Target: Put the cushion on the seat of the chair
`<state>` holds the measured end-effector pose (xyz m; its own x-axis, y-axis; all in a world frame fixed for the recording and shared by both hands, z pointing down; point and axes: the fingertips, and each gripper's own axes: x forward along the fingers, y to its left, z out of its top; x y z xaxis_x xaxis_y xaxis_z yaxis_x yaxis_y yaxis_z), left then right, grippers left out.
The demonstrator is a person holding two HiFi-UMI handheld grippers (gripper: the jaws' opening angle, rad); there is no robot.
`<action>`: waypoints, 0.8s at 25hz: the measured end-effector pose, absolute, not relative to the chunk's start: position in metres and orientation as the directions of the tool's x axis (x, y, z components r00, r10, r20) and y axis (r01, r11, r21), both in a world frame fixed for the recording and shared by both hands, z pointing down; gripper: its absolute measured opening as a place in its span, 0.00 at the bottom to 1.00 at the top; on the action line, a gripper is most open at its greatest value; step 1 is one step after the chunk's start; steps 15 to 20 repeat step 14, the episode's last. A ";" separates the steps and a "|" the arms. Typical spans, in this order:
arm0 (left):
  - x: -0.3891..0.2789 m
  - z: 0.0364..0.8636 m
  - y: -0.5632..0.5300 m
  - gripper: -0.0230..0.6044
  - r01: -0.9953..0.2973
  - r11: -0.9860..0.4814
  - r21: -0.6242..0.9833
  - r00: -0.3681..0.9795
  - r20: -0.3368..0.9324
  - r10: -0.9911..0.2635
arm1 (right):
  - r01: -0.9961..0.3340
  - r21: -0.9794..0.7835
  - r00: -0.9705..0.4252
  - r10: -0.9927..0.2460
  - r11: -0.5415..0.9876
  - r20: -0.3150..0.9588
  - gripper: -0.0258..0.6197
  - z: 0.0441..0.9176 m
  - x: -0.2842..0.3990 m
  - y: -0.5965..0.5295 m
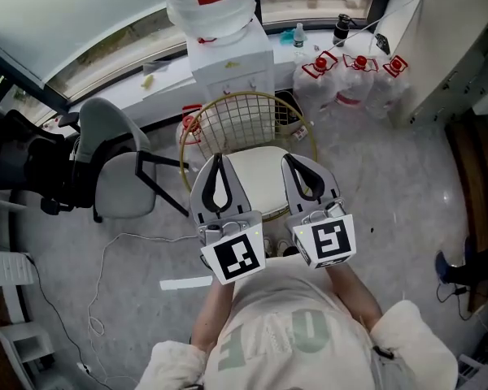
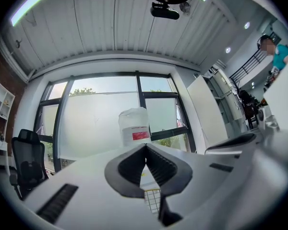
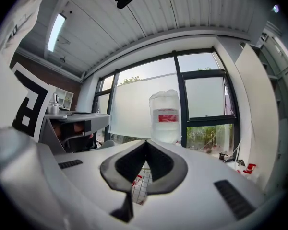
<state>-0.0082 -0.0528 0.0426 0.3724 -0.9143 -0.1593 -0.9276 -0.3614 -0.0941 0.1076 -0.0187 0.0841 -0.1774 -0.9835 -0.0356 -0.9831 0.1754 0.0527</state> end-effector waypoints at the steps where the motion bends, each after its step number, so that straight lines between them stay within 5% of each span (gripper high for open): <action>1: -0.006 0.040 -0.052 0.06 -0.926 -0.364 -0.097 0.376 -0.165 -0.912 | -0.984 0.055 -0.175 -0.984 0.172 -0.043 0.07 0.081 0.109 -0.018; 20: 0.002 0.045 -0.038 0.06 -0.925 -0.364 -0.110 0.378 -0.164 -0.911 | -0.976 0.057 -0.211 -0.976 0.209 -0.044 0.07 0.077 0.109 -0.014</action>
